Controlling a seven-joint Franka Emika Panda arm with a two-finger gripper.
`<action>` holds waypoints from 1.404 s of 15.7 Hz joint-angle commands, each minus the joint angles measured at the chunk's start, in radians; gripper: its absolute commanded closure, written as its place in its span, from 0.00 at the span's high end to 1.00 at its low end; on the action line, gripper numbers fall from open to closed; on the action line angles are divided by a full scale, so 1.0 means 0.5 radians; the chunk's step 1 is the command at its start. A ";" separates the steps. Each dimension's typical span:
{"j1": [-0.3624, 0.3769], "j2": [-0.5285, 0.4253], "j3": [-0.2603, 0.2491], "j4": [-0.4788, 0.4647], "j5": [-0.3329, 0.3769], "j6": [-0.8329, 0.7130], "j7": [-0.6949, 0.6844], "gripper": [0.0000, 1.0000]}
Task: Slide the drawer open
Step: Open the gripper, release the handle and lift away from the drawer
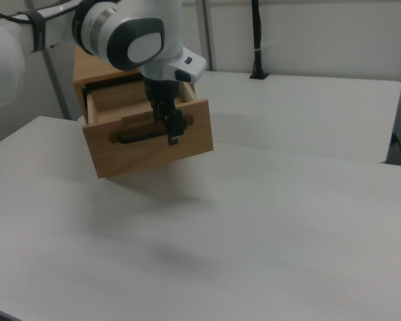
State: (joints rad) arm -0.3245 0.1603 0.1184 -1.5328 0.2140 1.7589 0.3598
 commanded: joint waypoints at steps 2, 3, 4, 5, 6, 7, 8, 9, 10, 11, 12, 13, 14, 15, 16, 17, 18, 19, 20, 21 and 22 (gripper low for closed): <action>0.005 -0.194 -0.016 -0.051 -0.066 -0.091 -0.020 1.00; 0.011 -0.234 -0.019 -0.067 -0.087 -0.094 -0.020 1.00; 0.017 -0.259 -0.016 -0.070 -0.124 -0.097 -0.020 1.00; 0.026 -0.277 -0.016 -0.073 -0.158 -0.100 -0.023 1.00; 0.035 -0.296 -0.016 -0.079 -0.197 -0.100 -0.032 1.00; 0.072 -0.311 -0.016 -0.097 -0.259 -0.097 -0.047 1.00; 0.106 -0.314 -0.016 -0.104 -0.335 -0.097 -0.075 1.00; 0.136 -0.314 -0.016 -0.113 -0.403 -0.100 -0.115 1.00; 0.173 -0.314 -0.016 -0.125 -0.467 -0.097 -0.194 1.00; 0.189 -0.314 -0.019 -0.143 -0.498 -0.094 -0.265 1.00; 0.204 -0.317 -0.019 -0.147 -0.535 -0.094 -0.344 1.00; 0.232 -0.333 -0.037 -0.174 -0.587 -0.094 -0.524 1.00; 0.283 -0.342 -0.068 -0.205 -0.612 -0.088 -0.642 1.00; 0.372 -0.357 -0.156 -0.214 -0.618 -0.088 -0.725 1.00; 0.431 -0.360 -0.215 -0.211 -0.618 -0.091 -0.738 1.00; 0.486 -0.357 -0.240 -0.211 -0.627 -0.085 -0.753 1.00; 0.508 -0.351 -0.240 -0.211 -0.661 -0.085 -0.772 1.00; 0.538 -0.348 -0.240 -0.217 -0.701 -0.088 -0.778 1.00; 0.569 -0.348 -0.240 -0.248 -0.719 -0.085 -0.781 1.00; 0.578 -0.348 -0.240 -0.257 -0.728 -0.079 -0.784 1.00; 0.585 -0.348 -0.240 -0.254 -0.732 -0.070 -0.784 1.00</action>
State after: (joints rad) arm -0.0718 0.0170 0.0215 -1.6146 -0.1273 1.7187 -0.0079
